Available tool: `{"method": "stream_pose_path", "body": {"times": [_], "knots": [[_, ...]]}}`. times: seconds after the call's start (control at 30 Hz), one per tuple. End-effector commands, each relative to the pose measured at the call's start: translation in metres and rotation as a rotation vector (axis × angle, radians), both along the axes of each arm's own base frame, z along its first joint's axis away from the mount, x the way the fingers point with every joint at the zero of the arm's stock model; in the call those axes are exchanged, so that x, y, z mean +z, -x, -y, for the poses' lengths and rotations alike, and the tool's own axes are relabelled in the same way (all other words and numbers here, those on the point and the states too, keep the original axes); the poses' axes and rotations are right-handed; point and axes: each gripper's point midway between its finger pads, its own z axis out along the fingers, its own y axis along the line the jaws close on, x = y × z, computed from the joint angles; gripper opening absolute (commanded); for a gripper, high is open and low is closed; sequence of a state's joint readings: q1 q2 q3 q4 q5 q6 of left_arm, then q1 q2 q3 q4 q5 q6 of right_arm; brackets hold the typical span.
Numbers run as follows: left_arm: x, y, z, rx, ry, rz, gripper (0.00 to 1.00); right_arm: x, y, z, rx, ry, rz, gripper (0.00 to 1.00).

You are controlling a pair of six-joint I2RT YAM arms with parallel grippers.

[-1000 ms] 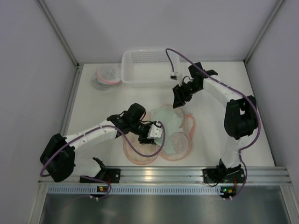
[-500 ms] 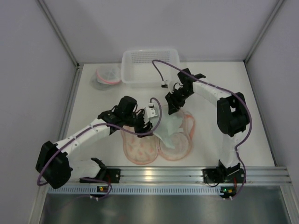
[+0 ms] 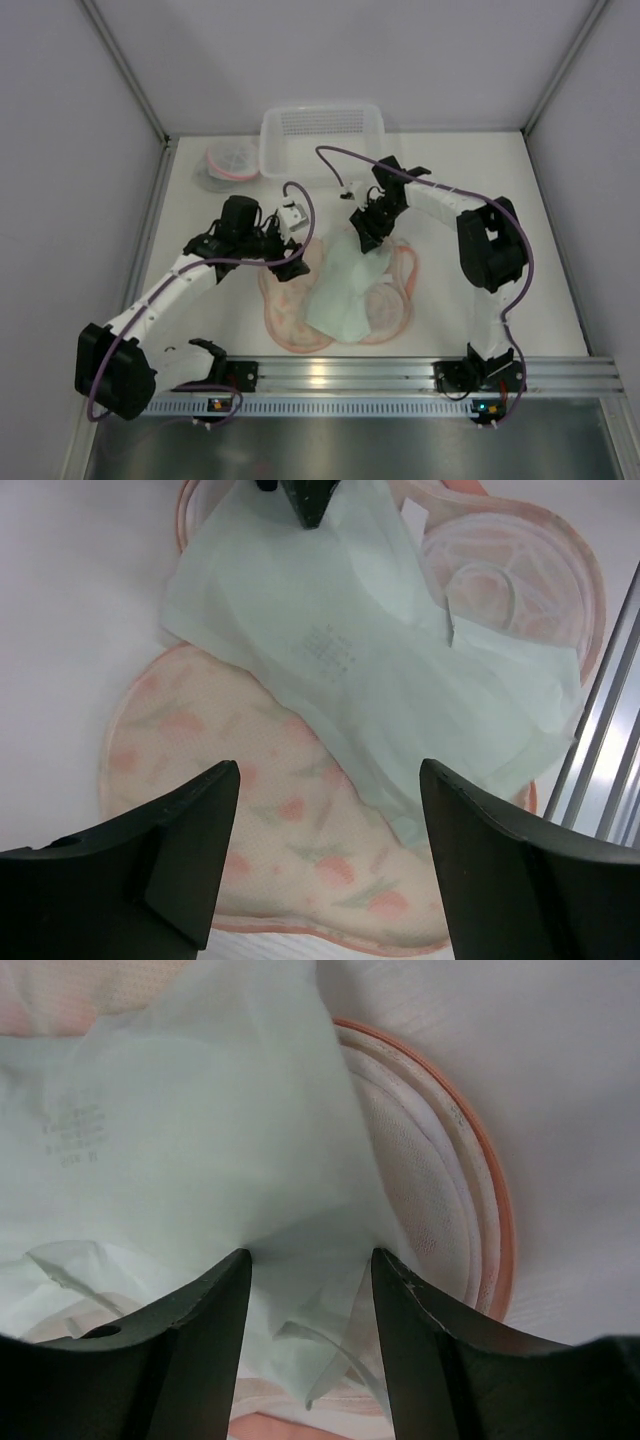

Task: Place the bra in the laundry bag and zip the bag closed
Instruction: Place the bra in the laundry bag.

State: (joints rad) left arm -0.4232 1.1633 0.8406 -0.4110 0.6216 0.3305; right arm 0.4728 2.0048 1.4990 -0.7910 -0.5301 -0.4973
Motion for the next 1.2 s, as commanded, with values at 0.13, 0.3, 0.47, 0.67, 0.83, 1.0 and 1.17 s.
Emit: {"method": "stream_pose_path", "body": {"times": [0.13, 0.3, 0.47, 0.67, 0.83, 1.0, 1.17], "knots": [[-0.014, 0.005, -0.003, -0.102, -0.149, 0.169, 0.78, -0.010, 0.000, -0.006, 0.037, 0.039, 0.041, 0.48], [-0.048, -0.019, -0.020, 0.053, -0.252, 0.035, 0.74, -0.008, 0.001, -0.008, 0.062, 0.035, 0.054, 0.16], [-0.084, -0.036, -0.040, 0.156, -0.336, -0.064, 0.70, 0.014, 0.000, -0.002, 0.117, 0.029, 0.125, 0.00], [-0.108, -0.043, -0.049, 0.149, -0.399, -0.093, 0.68, 0.038, -0.019, 0.015, 0.142, 0.059, 0.236, 0.00], [-0.108, -0.048, -0.043, 0.137, -0.383, -0.102, 0.68, 0.049, -0.026, 0.020, 0.128, 0.042, 0.203, 0.00], [-0.109, -0.052, -0.040, 0.143, -0.373, -0.108, 0.68, 0.046, -0.004, 0.017, 0.093, 0.014, 0.075, 0.15], [-0.109, -0.054, -0.036, 0.147, -0.354, -0.117, 0.69, 0.046, 0.015, 0.013, 0.050, -0.015, 0.022, 0.37]]}}
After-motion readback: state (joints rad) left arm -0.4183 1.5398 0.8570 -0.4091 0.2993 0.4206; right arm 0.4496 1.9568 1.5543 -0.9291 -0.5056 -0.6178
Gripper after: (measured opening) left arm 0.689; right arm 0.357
